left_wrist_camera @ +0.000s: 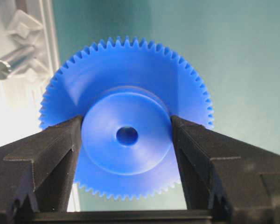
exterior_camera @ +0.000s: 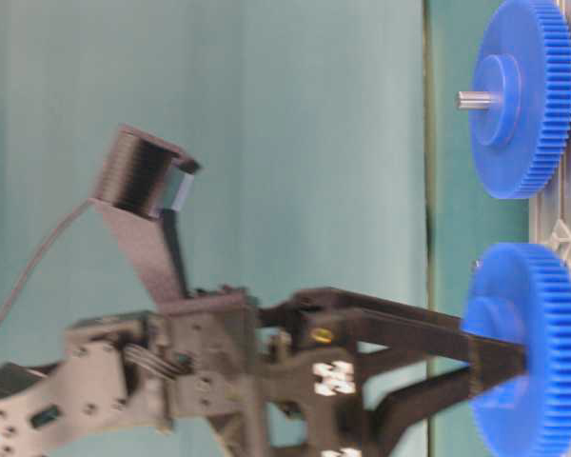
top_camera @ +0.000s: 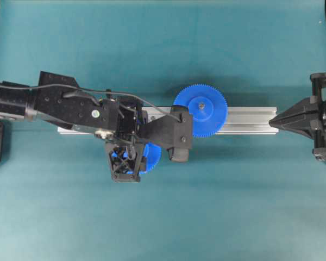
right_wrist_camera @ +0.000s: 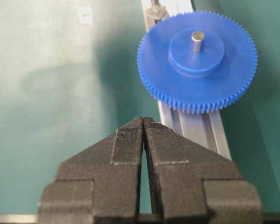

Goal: Find the location of the shaft and insert the small gear.
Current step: 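Carry the held gear toward the empty shaft on the rail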

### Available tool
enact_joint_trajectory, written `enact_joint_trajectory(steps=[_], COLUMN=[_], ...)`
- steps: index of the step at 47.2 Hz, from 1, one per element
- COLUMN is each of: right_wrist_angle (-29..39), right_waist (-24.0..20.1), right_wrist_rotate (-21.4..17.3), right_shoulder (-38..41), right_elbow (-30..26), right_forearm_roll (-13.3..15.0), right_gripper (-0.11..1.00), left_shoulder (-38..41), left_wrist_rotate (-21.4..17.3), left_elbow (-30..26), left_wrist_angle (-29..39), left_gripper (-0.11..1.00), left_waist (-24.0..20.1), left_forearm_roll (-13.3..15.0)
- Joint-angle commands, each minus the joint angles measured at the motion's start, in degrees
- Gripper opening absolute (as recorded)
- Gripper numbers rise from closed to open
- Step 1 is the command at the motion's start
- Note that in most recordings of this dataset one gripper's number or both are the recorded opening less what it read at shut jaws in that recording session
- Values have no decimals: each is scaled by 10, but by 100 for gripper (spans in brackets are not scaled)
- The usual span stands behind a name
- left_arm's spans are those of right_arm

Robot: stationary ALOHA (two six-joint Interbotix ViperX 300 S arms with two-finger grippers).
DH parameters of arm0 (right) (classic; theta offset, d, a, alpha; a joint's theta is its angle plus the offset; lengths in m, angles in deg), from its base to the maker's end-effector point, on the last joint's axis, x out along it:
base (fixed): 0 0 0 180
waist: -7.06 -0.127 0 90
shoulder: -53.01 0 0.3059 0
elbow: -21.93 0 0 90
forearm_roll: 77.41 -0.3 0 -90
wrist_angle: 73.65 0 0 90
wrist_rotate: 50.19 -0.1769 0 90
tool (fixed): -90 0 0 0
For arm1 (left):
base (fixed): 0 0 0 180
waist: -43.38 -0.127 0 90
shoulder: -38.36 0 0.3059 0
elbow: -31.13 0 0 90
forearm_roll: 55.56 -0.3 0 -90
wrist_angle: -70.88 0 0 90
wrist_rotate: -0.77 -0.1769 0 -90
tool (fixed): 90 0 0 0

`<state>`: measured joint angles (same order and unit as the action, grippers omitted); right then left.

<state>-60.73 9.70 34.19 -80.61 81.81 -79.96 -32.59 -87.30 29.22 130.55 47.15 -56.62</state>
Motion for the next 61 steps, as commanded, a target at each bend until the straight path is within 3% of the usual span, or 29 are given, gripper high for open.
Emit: enact_joint_trajectory(steps=[1, 33, 61], right_wrist_angle=[-5, -5, -6], right_waist=[1, 1, 1], right_wrist_rotate=[-6, -6, -6], right_shoulder=[4, 4, 4], right_elbow=[-6, -4, -4], right_forearm_roll=[0, 0, 0], right_gripper=[4, 4, 4], left_shoulder=[-25, -24, -15], left_wrist_rotate=[-2, -54, -76], left_elbow=[-30, -105, -106], left_wrist_angle=[8, 51, 51], left_gripper=[65, 65, 65], left_waist=[-7, -51, -70], left_forearm_roll=[-2, -3, -3])
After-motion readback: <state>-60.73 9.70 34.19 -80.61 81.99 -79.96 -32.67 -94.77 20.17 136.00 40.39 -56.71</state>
